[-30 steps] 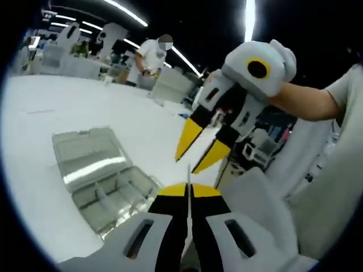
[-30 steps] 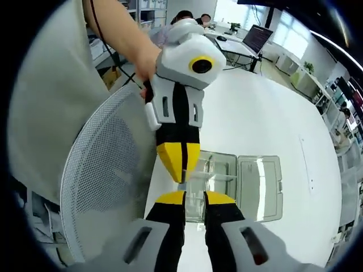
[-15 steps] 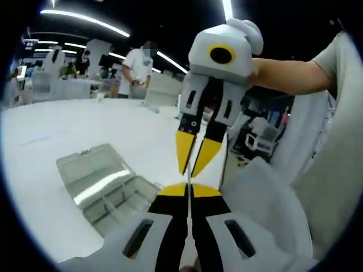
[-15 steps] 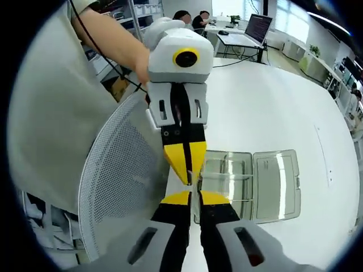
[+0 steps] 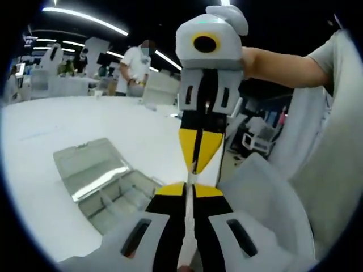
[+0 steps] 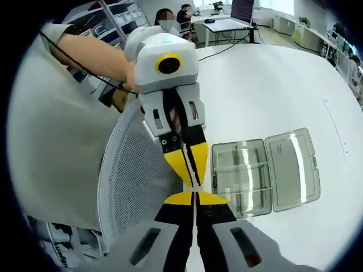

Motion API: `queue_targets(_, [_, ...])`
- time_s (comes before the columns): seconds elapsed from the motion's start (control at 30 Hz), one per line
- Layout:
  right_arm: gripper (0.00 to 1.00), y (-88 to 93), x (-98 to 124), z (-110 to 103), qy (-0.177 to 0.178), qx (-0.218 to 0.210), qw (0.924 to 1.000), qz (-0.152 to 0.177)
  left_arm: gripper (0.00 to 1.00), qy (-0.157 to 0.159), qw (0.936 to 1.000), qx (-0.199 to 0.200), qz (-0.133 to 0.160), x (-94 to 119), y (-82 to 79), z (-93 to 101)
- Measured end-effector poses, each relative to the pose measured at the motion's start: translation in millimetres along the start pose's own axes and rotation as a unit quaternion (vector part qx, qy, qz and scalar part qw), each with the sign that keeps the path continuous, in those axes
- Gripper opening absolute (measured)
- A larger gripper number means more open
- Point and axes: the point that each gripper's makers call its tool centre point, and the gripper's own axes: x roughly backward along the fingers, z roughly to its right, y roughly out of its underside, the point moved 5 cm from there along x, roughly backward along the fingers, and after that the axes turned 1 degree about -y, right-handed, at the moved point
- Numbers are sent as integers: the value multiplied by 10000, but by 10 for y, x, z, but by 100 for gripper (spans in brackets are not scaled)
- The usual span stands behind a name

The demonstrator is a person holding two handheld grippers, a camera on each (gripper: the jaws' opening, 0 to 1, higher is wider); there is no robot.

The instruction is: Insert the divider into the dual guide fixture by aligning both edges with the guide slots and pushing it downward to the bottom, including one-sided entry, uneven engagement, binding, and posture correction.

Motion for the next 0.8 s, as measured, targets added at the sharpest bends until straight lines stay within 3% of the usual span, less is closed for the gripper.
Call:
queue_targets(0.1, [0, -23, 3, 7, 0, -388, 9992, -2, 2, -57, 9999, 81, -27, -6, 2, -26])
queue_targets(0.27, [0, -26, -20, 34, -33, -637, 9980, 2, 3, -144, 9996, 48, -227, -48, 40, -32])
queue_targets(0.47, [0, -31, -50, 35, 17, -454, 9990, -35, 5, -251, 9989, -28, -383, -58, 74, -30])
queue_targets(0.53, [0, -70, -49, 41, 57, -461, 9989, -19, 6, -417, 9983, 26, -415, -44, 79, -63])
queue_targets(0.8, [0, -141, -54, 203, 364, -238, 9991, 22, 25, -928, 9946, -133, -435, 144, 73, -203])
